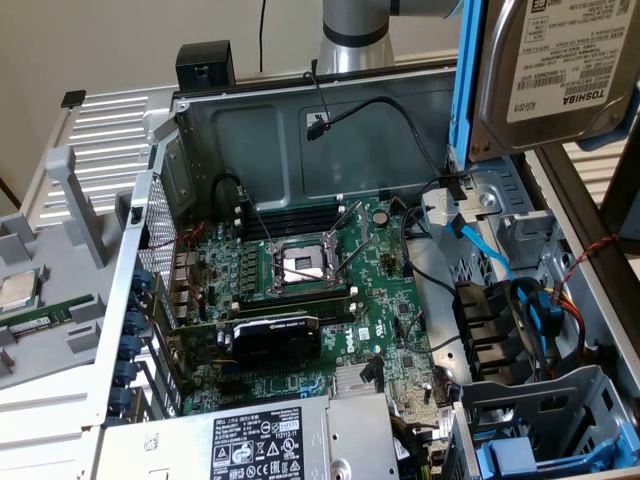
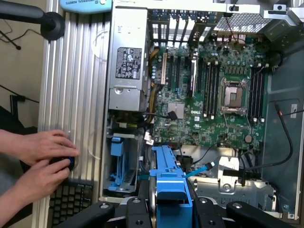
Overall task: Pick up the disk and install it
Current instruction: 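Insert the disk into the insertion slot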
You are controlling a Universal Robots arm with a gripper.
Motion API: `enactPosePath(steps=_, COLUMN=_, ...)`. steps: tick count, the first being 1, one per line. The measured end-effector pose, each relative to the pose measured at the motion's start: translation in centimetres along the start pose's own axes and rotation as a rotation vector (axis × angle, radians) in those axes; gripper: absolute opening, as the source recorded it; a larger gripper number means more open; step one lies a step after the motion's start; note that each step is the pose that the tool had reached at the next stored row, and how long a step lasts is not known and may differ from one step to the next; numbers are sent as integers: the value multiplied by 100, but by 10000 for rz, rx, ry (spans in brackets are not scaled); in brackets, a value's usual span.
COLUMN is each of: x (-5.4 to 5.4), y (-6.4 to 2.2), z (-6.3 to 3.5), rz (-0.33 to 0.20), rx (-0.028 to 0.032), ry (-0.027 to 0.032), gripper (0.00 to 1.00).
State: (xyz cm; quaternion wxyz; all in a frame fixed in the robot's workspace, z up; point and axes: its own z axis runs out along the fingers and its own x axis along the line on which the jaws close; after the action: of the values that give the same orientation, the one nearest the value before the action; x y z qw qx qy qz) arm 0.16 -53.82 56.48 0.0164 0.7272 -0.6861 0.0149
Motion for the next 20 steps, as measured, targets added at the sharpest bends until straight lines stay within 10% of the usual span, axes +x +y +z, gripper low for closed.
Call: enactPosePath(steps=20, x=18, y=-34, z=2, rz=57, rx=-24, ry=11, gripper=37)
